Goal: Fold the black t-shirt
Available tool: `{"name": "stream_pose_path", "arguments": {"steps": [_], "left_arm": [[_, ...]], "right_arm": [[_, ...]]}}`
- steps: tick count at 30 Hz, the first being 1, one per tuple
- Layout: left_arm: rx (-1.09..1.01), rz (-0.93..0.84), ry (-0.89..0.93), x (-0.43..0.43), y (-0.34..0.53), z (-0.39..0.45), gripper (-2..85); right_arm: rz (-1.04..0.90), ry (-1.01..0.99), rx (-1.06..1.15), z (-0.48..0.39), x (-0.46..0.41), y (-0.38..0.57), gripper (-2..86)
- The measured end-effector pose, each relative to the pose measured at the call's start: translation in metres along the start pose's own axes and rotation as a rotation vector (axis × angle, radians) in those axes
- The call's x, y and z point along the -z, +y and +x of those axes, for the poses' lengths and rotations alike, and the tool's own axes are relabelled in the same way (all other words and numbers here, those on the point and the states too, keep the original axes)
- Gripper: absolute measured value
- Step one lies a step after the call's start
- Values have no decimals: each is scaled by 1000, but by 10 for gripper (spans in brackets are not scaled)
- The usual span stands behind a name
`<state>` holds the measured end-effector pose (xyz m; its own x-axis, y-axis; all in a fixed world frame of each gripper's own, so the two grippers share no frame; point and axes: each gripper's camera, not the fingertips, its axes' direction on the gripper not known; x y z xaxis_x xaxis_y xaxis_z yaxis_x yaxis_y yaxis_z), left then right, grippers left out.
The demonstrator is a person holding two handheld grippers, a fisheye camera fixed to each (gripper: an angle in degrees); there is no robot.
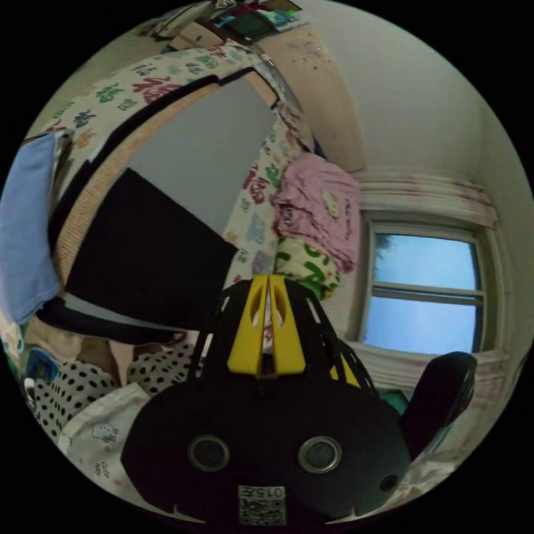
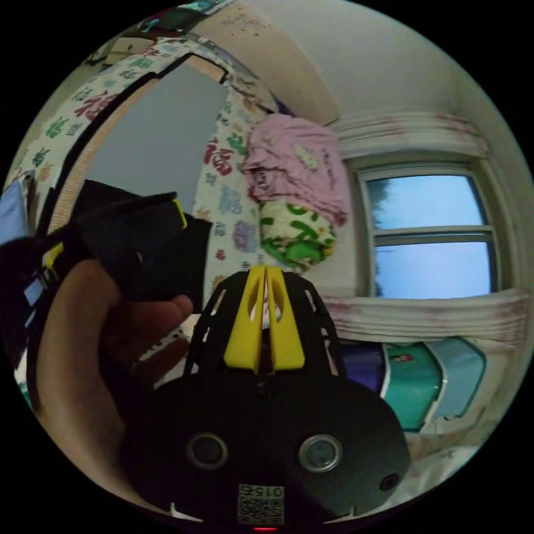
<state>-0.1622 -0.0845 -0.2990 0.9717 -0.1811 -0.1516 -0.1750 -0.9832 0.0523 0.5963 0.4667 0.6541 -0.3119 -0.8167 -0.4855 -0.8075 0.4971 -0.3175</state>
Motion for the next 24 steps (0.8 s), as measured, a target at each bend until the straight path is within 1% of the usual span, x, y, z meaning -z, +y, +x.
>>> {"name": "stream_pose_path", "arguments": {"steps": [1,3,4,5,8,9,10,14,18,20,24], "left_arm": [[-7,-9,33,5,1,-6,-9],[4,-51,301,20,4,-35,-9],[3,-53,347,24,6,-42,-9],[-5,-77,432,30,9,-54,-10],[-18,-148,578,39,23,-82,-9],[-19,-155,633,44,29,-93,-9],[-20,-155,658,48,32,-98,-9],[-132,-176,675,73,42,-118,-9],[-170,-204,734,88,45,-132,-9],[-191,-211,726,96,47,-137,-9],[-180,-214,696,109,46,-157,-9]], "right_arm": [[2,60,-12,-14,12,6,-10],[-20,119,22,-40,25,14,-10],[-53,176,47,-58,30,20,-10],[-87,230,101,-79,34,26,-10],[-180,298,241,-127,32,47,-9],[-205,296,248,-133,32,50,-9],[-235,287,246,-144,32,57,-9],[-183,308,97,-171,43,78,-10],[-169,358,59,-190,52,88,-10],[-167,359,27,-203,56,96,-10],[-154,328,41,-227,57,101,-9]]}}
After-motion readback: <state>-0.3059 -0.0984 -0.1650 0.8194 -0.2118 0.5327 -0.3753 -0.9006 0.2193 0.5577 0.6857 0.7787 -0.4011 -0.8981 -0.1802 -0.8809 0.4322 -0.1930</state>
